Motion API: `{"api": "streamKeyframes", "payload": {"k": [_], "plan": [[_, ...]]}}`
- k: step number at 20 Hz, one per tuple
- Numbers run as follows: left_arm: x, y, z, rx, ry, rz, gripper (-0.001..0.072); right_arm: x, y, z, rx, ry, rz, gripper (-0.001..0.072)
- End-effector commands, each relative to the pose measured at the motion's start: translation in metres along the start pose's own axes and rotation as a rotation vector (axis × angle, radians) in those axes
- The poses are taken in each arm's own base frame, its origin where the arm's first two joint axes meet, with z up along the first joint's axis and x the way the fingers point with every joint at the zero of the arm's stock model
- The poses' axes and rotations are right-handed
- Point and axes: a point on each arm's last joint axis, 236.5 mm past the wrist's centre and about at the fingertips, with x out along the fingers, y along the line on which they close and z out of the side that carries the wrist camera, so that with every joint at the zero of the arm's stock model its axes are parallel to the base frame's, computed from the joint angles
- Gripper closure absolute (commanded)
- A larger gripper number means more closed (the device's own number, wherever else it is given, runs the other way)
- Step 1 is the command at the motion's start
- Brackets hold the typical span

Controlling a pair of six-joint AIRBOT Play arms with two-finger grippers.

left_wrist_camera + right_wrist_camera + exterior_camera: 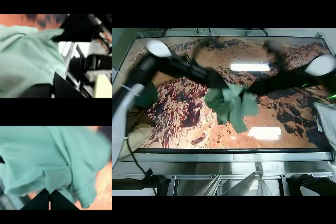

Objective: Fold the shirts.

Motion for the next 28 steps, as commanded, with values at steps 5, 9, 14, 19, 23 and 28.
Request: {"api": "streamKeyframes", "payload": {"k": [5, 9, 14, 19, 23, 28], "plan": [[-0.167, -0.140, 0.089, 0.325, -0.493, 0.164, 0.0690, -0.202, 0.107, 0.140, -0.345, -0.528, -0.136, 0.0694], [-0.121, -0.074, 0.039, 0.141, -0.319, 0.146, 0.0690, -0.144, 0.073, 0.094, -0.242, -0.261, -0.078, 0.0694], [-0.045, 0.010, -0.031, -0.100, -0.052, 0.056, 0.0202, -0.045, -0.014, 0.004, -0.002, 0.060, -0.074, 0.0693], [-0.024, 0.086, -0.087, -0.346, 0.083, -0.001, 0.0070, 0.009, -0.120, -0.134, 0.251, 0.430, -0.305, 0.0191], [-0.035, 0.117, -0.153, -0.545, 0.164, -0.051, 0.0071, 0.004, -0.157, -0.170, 0.274, 0.549, -0.414, 0.0132], [-0.062, 0.168, -0.239, -0.742, 0.177, 0.151, 0.0071, -0.018, -0.218, -0.163, 0.441, 0.396, -0.481, 0.0131]]}}
